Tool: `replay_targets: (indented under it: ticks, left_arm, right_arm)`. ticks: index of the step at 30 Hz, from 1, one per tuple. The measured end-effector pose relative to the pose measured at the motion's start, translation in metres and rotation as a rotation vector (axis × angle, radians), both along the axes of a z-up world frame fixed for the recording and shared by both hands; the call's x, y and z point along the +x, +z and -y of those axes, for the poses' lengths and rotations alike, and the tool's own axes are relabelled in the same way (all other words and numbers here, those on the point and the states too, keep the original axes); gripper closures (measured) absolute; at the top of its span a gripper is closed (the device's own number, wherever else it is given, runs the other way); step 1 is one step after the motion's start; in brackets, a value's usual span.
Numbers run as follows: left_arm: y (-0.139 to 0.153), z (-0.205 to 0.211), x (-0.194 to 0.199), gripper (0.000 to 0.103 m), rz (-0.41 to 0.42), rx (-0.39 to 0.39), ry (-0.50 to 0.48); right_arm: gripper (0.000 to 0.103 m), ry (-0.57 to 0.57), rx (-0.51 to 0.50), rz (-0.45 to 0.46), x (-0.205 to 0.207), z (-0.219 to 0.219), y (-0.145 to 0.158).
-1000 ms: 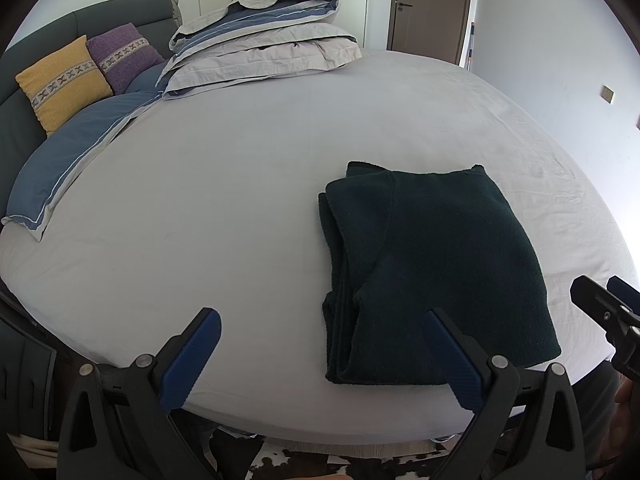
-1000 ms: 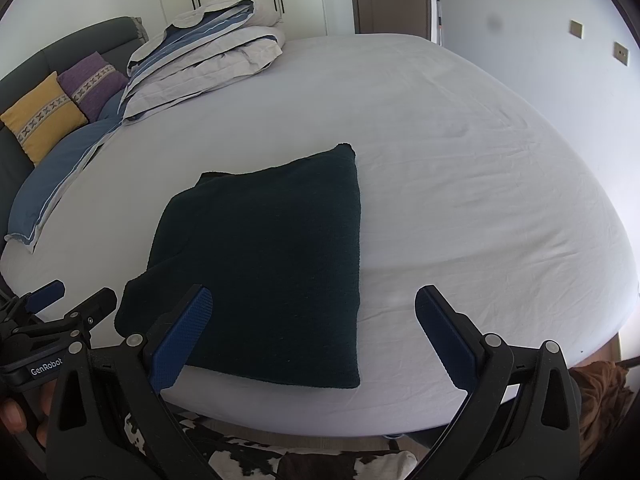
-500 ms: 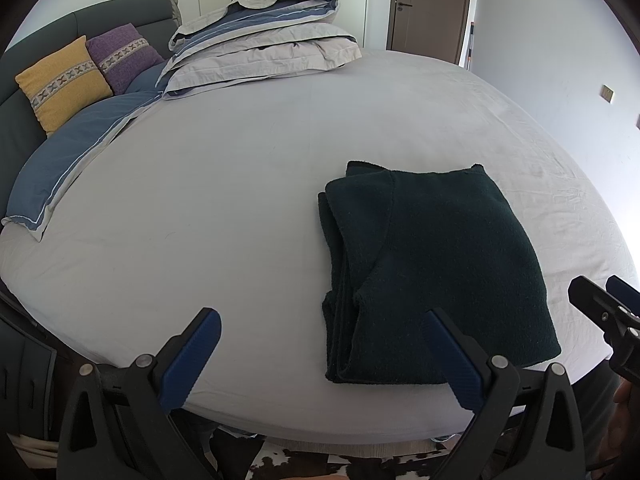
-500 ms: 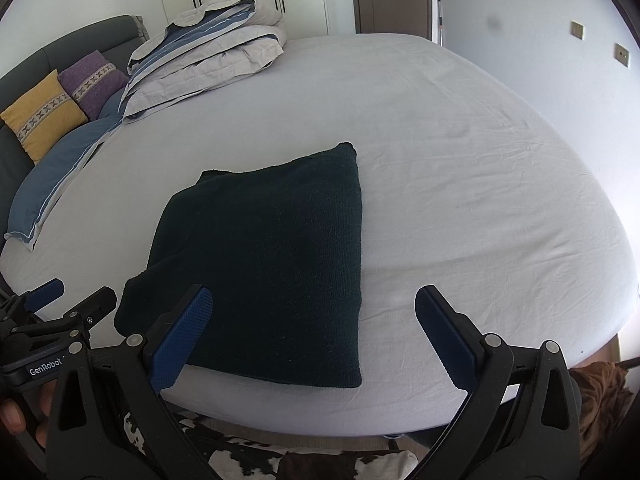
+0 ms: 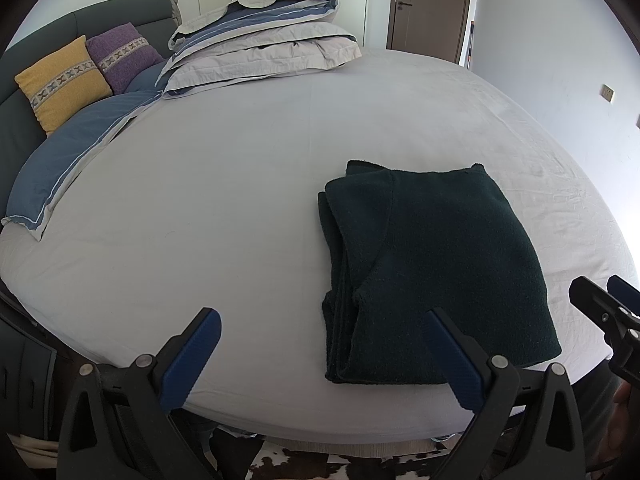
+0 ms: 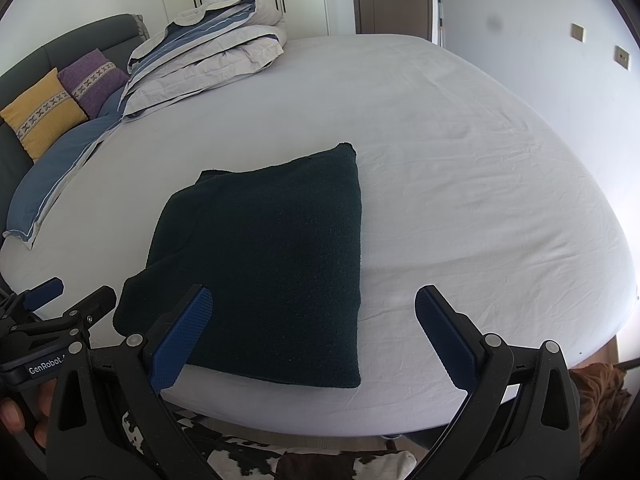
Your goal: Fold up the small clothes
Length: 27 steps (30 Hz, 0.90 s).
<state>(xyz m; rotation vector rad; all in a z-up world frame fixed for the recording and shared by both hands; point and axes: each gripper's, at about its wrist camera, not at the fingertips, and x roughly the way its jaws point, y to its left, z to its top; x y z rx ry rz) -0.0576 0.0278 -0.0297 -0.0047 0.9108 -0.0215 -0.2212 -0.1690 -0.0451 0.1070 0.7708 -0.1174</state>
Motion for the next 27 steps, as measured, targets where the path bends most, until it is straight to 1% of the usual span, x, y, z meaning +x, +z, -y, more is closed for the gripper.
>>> replay_targets:
  ticks: [20, 27]
  left_arm:
    - [-0.0023, -0.0022, -0.0002, 0.000, -0.011, -0.004, -0.007]
    - [-0.0029, -0.0018, -0.0004, 0.000, -0.010, 0.007, -0.006]
  right_arm:
    - [0.000, 0.000, 0.000, -0.003, -0.0007, -0.0015, -0.0003]
    - [0.000, 0.003, 0.000, -0.004, -0.0008, -0.0011, -0.0020]
